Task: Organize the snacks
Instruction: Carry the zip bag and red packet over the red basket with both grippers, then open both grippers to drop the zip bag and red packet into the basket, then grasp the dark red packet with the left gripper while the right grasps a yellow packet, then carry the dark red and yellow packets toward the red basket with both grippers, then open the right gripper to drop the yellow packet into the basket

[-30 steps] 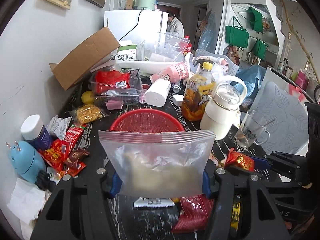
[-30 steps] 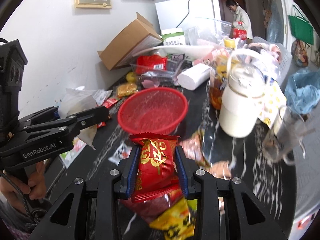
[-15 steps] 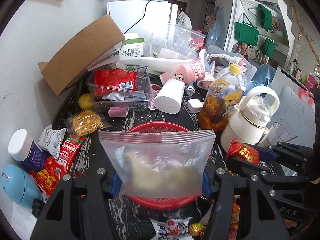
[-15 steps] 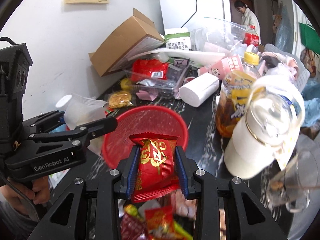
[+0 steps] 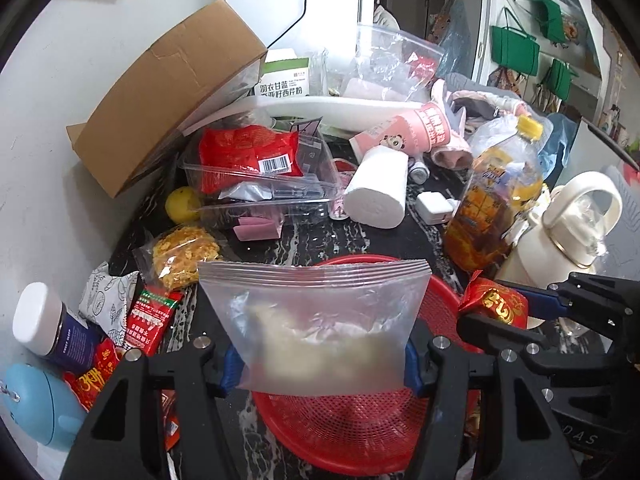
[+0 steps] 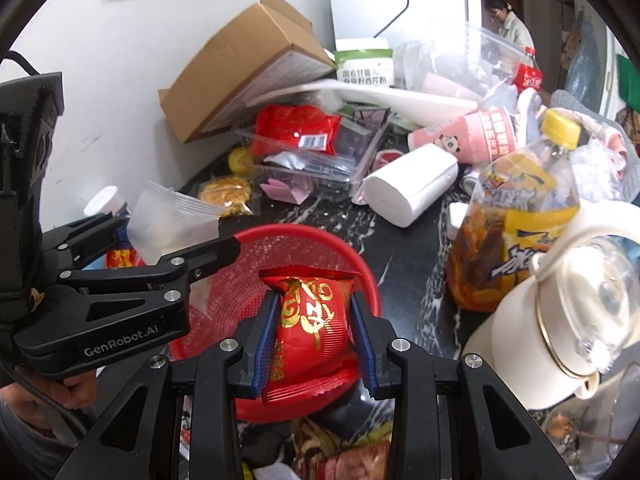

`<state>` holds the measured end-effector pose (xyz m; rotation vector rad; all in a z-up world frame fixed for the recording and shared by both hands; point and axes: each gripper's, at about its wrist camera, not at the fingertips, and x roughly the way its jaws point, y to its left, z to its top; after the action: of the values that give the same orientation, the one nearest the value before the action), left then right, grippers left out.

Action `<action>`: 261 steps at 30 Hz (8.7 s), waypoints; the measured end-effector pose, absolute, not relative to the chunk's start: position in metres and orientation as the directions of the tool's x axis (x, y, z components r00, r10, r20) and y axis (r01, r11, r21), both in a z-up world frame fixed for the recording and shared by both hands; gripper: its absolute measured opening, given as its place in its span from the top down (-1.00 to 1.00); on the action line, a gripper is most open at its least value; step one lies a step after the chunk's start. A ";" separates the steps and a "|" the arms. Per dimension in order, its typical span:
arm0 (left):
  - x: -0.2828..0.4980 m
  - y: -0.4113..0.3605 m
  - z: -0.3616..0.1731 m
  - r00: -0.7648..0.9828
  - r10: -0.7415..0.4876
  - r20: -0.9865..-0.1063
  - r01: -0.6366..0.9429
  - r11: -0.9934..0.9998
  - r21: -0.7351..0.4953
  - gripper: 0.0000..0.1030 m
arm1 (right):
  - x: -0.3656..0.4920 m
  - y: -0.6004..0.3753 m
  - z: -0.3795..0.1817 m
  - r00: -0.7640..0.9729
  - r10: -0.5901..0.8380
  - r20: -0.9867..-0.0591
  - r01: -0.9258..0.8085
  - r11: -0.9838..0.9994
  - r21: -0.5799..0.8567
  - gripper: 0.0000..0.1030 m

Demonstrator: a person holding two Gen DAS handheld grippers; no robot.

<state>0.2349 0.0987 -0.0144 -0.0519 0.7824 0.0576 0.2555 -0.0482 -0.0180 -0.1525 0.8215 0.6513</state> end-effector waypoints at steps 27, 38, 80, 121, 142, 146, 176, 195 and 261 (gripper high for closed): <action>0.223 0.076 0.006 0.691 0.069 -0.720 -0.067 0.997 0.031 -0.45 | 0.230 -0.076 0.009 0.564 0.431 -0.704 -0.531 0.843 0.090 0.03; 0.171 0.060 0.048 0.752 0.036 -0.659 -0.027 0.999 0.024 -0.45 | 0.185 -0.092 0.048 0.627 0.426 -0.652 -0.515 0.855 0.063 0.03; 0.008 -0.001 0.007 0.687 -0.162 -0.708 0.199 0.979 -0.030 -0.45 | 0.015 -0.157 -0.012 0.615 0.287 -0.734 -0.337 0.938 0.084 -0.29; 0.063 0.000 -0.072 0.521 -0.279 -0.807 0.198 0.959 -0.204 -0.45 | 0.067 -0.161 -0.110 0.407 0.270 -0.873 -0.310 0.940 0.146 -0.02; 0.093 -0.050 -0.112 0.458 -0.153 -0.876 0.230 0.972 -0.050 -0.55 | 0.055 -0.193 -0.111 0.448 0.212 -0.869 -0.244 0.964 0.110 -0.29; 0.092 -0.051 -0.112 0.476 -0.139 -0.868 0.220 0.975 -0.035 -0.53 | 0.053 -0.196 -0.112 0.461 0.194 -0.866 -0.235 0.968 0.091 -0.30; 0.016 -0.009 -0.076 0.456 -0.238 -0.858 0.195 0.967 -0.165 -0.33 | 0.014 -0.177 -0.100 0.444 0.340 -0.829 -0.320 0.924 0.208 0.06; 0.003 0.040 -0.048 0.551 -0.195 -0.811 0.079 0.980 -0.182 -0.33 | 0.021 -0.118 -0.077 0.399 0.460 -0.793 -0.494 0.837 0.237 0.06; 0.220 0.103 -0.014 0.692 -0.023 -0.721 -0.024 0.998 -0.054 -0.44 | 0.274 -0.045 -0.041 0.486 0.406 -0.774 -0.540 0.836 0.099 -0.28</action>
<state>0.2198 0.1029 -0.0137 -0.0612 0.8063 0.0009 0.2739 -0.0450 -0.0406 -0.1659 0.8938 0.5786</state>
